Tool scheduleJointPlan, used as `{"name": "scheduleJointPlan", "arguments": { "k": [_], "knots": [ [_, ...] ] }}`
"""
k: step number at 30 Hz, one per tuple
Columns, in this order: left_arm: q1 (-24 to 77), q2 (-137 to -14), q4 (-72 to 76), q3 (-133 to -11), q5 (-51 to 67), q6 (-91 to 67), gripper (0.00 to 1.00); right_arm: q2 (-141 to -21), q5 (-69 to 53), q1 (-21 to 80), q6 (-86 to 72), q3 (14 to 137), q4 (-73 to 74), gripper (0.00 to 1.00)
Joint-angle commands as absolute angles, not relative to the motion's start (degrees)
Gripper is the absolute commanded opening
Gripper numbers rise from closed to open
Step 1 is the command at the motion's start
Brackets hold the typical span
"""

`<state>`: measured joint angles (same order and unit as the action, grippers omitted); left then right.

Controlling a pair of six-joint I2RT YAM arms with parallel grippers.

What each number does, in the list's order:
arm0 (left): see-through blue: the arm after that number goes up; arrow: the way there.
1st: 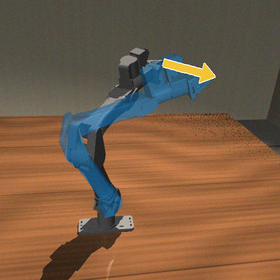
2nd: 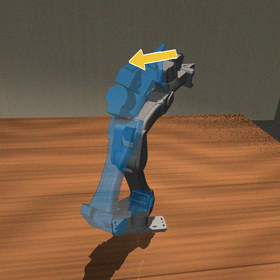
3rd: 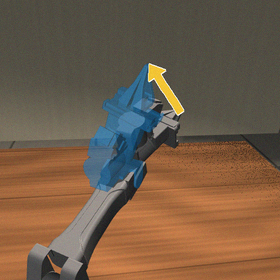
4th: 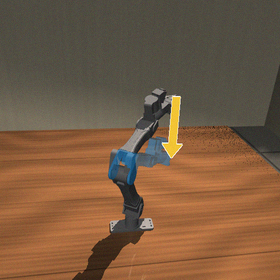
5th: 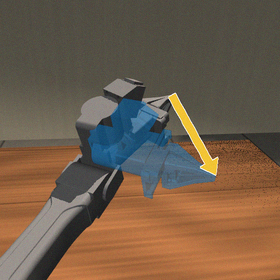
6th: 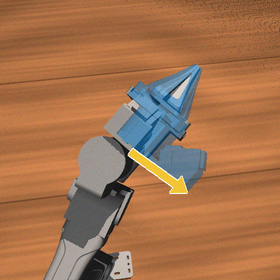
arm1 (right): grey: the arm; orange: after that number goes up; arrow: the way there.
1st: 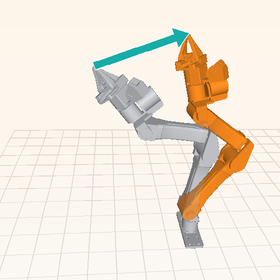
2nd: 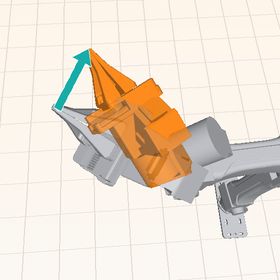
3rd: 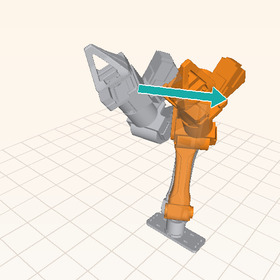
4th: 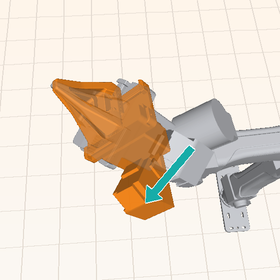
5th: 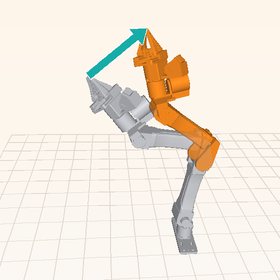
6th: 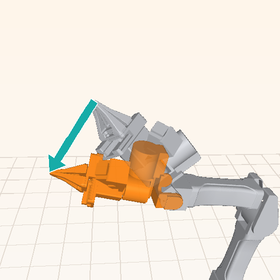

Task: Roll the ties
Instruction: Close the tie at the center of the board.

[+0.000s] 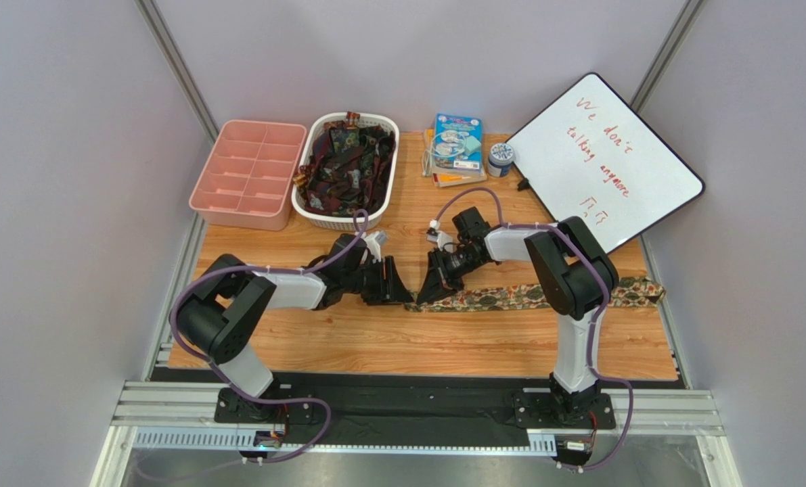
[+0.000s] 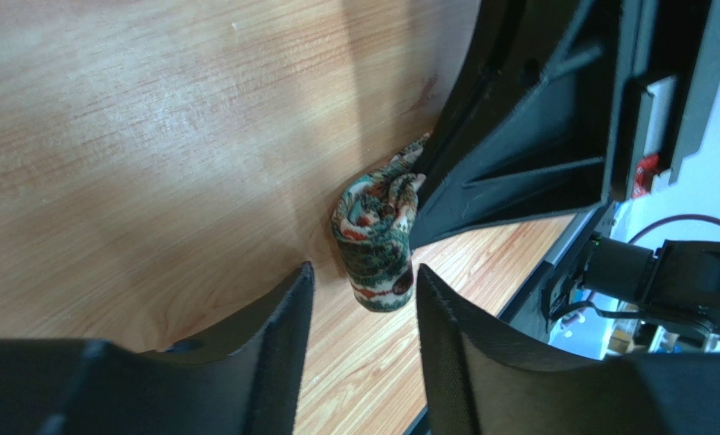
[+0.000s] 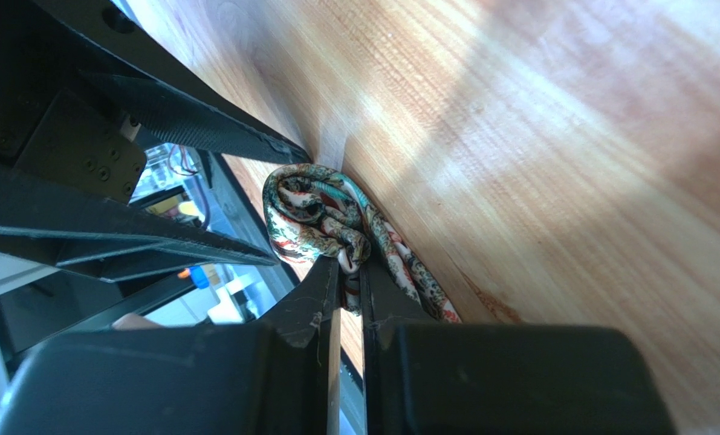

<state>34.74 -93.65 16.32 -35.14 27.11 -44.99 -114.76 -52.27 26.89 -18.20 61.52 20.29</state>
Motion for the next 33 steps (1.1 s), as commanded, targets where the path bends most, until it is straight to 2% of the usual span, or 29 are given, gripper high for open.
{"name": "scheduleJointPlan", "arguments": {
  "k": [1, 5, 7, 11, 16, 24, 26, 30, 33],
  "knots": [
    [34.8, -96.24, 16.52, -37.0, 27.24, -47.63, 0.47, -113.82, -41.13, 27.86, -15.99, 59.15, 17.05, 0.09],
    [34.72, -97.21, 15.91, -37.62, 26.98, -48.52, 0.34, -112.77, -40.69, 28.04, -16.78, 58.89, 16.35, 0.12],
    [34.54, -96.68, 14.69, -37.53, 26.72, -48.08, 0.28, -112.5, -41.31, 28.04, -17.66, 59.15, 16.7, 0.18],
    [33.84, -95.36, 12.92, -36.83, 25.58, -46.42, 0.23, -111.54, -43.41, 27.08, -20.56, 59.41, 18.28, 0.33],
    [33.66, -94.92, 11.78, -36.91, 25.31, -45.0, 0.21, -112.84, -47.9, 25.84, -26.35, 59.06, 18.63, 0.37],
    [33.66, -94.66, 11.08, -37.26, 25.31, -44.3, 0.21, -114.34, -50.44, 25.84, -30.06, 60.82, 18.19, 0.35],
    [33.75, -94.66, 10.99, -37.27, 25.05, -44.21, 0.21, -114.87, -50.8, 25.75, -30.06, 61.0, 18.37, 0.29],
    [33.66, -94.83, 10.9, -37.7, 24.52, -44.12, 0.22, -115.4, -51.33, 25.84, -28.22, 61.26, 19.86, 0.25],
    [33.66, -95.1, 11.07, -37.79, 24.7, -44.56, 0.25, -115.66, -50.54, 25.84, -26.55, 61.08, 19.86, 0.11]
  ]
}}
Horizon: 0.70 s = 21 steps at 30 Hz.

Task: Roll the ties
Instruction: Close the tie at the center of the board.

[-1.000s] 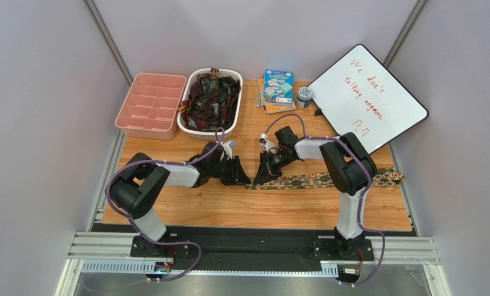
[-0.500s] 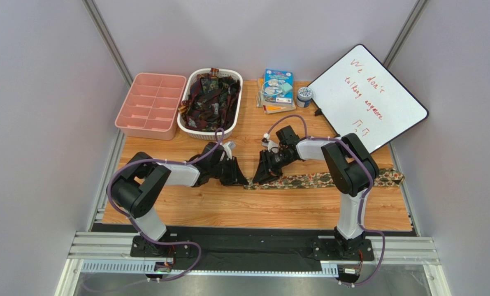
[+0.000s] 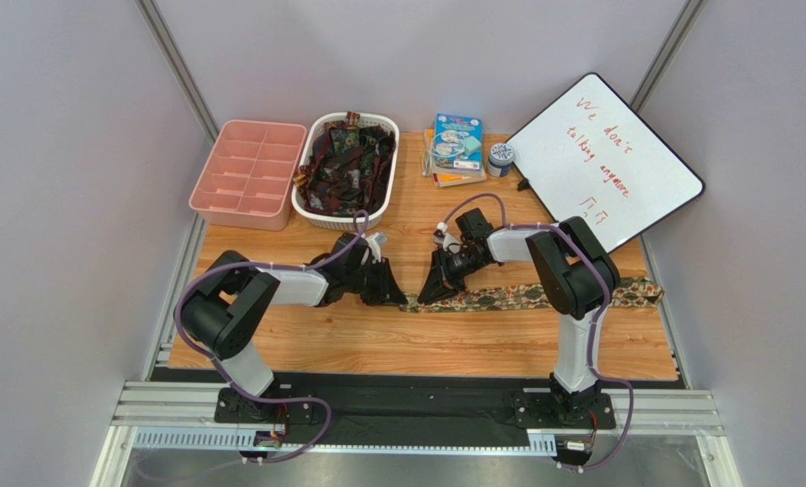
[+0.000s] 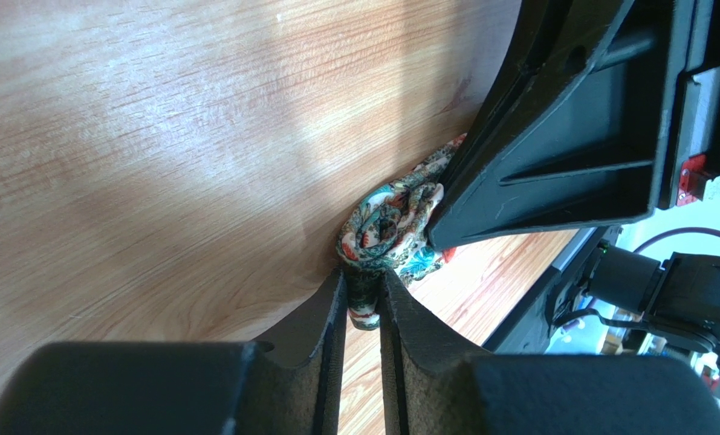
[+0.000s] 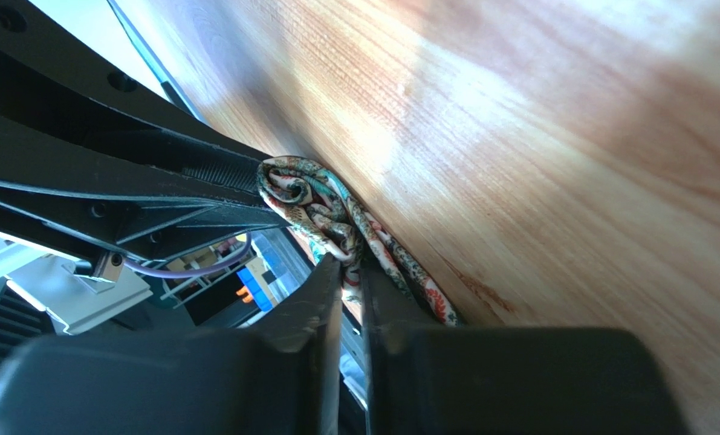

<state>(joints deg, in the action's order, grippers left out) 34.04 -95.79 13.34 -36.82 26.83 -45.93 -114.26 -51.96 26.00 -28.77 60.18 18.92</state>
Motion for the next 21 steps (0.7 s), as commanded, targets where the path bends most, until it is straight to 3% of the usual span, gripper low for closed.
{"name": "scheduleJointPlan", "arguments": {
  "k": [1, 3, 6, 8, 21],
  "knots": [
    [33.4, -94.92, 11.07, -37.79, 25.48, -44.73, 0.28, -115.93, -50.36, 25.75, -26.11, 61.17, 19.95, 0.05],
    [32.96, -94.22, 11.42, -37.71, 26.36, -44.56, 0.34, -116.89, -48.88, 25.84, -25.32, 61.26, 19.86, 0.0],
    [32.08, -91.42, 11.42, -37.27, 27.86, -44.03, 0.48, -118.03, -47.12, 25.84, -24.43, 61.43, 19.77, 0.0],
    [31.73, -90.27, 10.64, -37.18, 28.74, -43.68, 0.51, -118.83, -46.5, 25.84, -24.0, 61.52, 19.78, 0.0],
    [31.73, -92.72, 9.41, -37.71, 28.83, -44.74, 0.49, -118.3, -44.65, 25.75, -23.03, 61.44, 19.69, 0.0]
  ]
}}
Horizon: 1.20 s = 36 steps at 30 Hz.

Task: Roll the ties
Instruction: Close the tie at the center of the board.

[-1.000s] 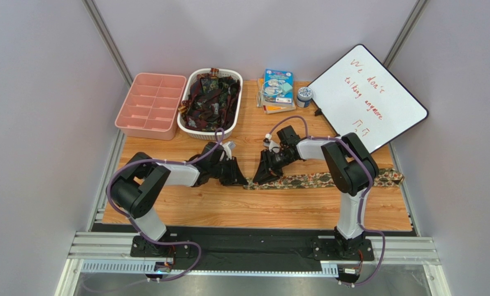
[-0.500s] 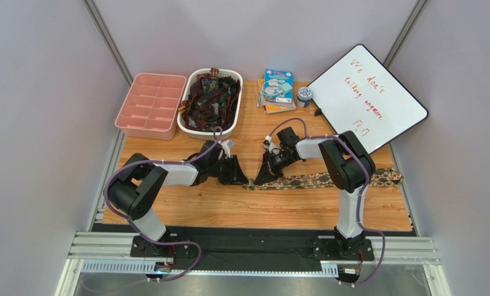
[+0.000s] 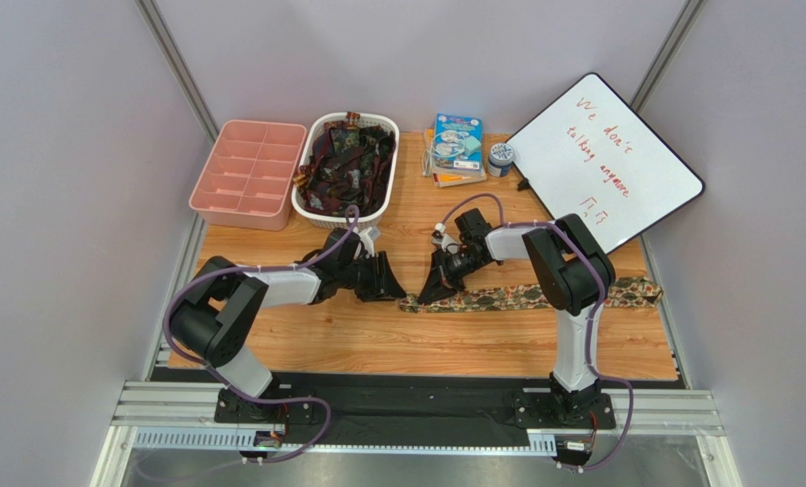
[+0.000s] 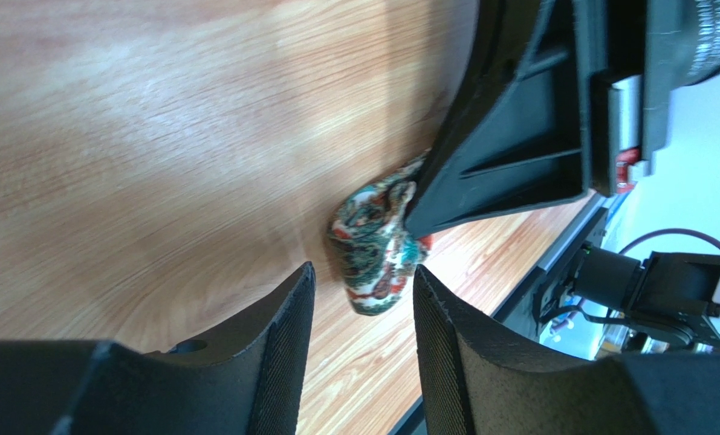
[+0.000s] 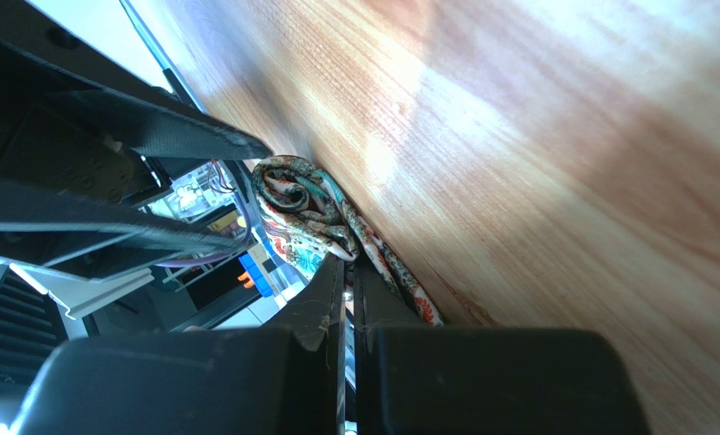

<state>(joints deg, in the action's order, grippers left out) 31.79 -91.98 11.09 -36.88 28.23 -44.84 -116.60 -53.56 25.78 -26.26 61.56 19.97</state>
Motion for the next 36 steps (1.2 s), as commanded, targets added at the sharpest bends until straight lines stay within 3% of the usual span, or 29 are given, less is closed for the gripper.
{"name": "scheduleJointPlan", "arguments": {
  "k": [1, 16, 22, 36],
  "knots": [
    [31.73, -92.72, 9.4, -37.71, 28.83, -44.56, 0.47, -118.3, -44.65, 25.84, -22.85, 61.44, 19.69, 0.0],
    [31.82, -93.96, 14.41, -38.76, 33.57, -47.81, 0.17, -118.48, -44.47, 26.02, -23.11, 61.52, 19.25, 0.0],
    [32.25, -94.22, 14.94, -39.37, 34.36, -48.78, 0.01, -118.56, -44.47, 26.19, -23.38, 61.43, 19.07, 0.0],
    [35.68, -100.01, 17.76, -43.41, 34.1, -49.75, 0.0, -117.51, -43.95, 27.33, -24.08, 61.35, 18.37, 0.0]
  ]
}}
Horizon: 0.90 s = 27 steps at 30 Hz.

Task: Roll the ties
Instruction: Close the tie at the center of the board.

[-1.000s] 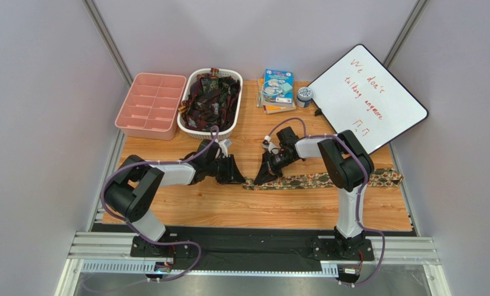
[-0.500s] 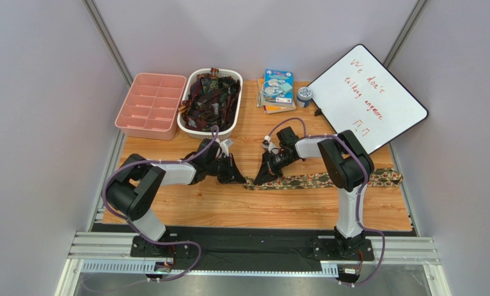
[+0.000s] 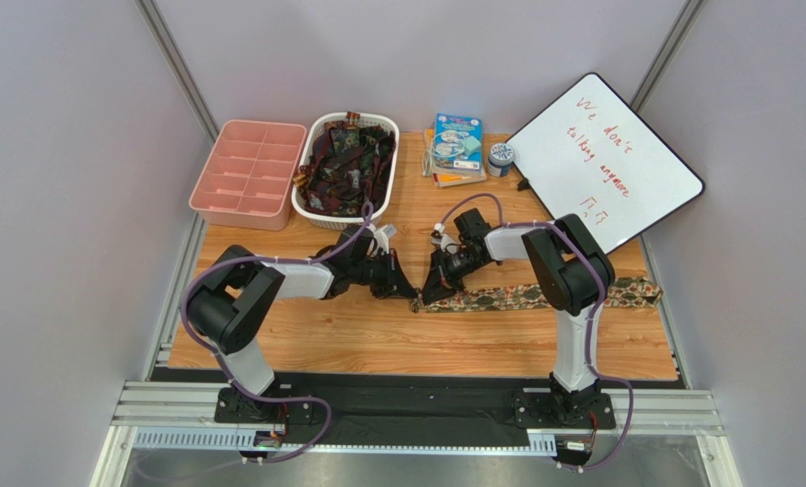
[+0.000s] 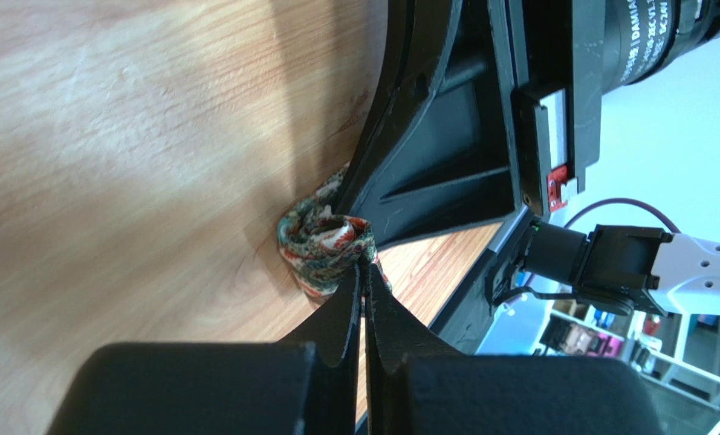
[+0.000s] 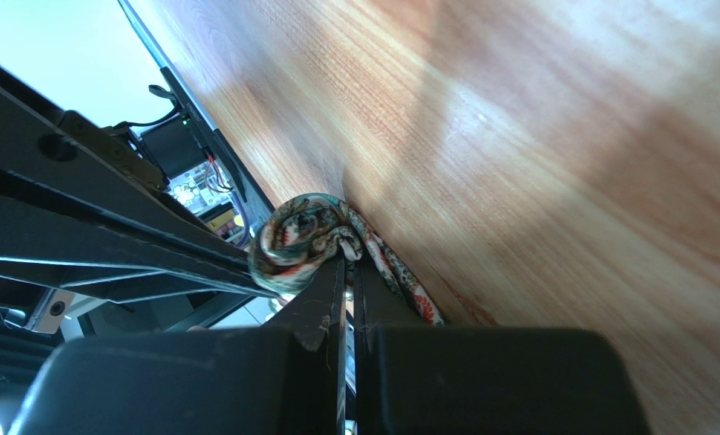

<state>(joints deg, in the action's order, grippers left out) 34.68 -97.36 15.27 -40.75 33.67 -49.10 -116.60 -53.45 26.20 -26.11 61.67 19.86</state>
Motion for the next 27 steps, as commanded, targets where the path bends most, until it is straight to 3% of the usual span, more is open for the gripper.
{"name": "scheduleJointPlan", "arguments": {
  "k": [1, 11, 18, 27],
  "knots": [
    [36.12, -101.15, 16.71, -44.03, 33.41, -49.14, 0.0, -117.34, -43.86, 27.33, -24.08, 61.35, 18.37, 0.0],
    [36.47, -104.85, 0.27, -48.6, 26.9, -39.47, 0.0, -114.53, -43.24, 27.25, -23.99, 62.23, 20.65, 0.01],
    [36.56, -103.8, -3.16, -48.08, 24.52, -37.79, 0.0, -112.15, -47.19, 26.11, -27.86, 59.94, 16.97, 0.17],
    [36.56, -103.54, -4.31, -48.69, 23.47, -37.18, 0.0, -110.4, -50.53, 23.29, -30.85, 57.66, 15.12, 0.31]
  ]
}}
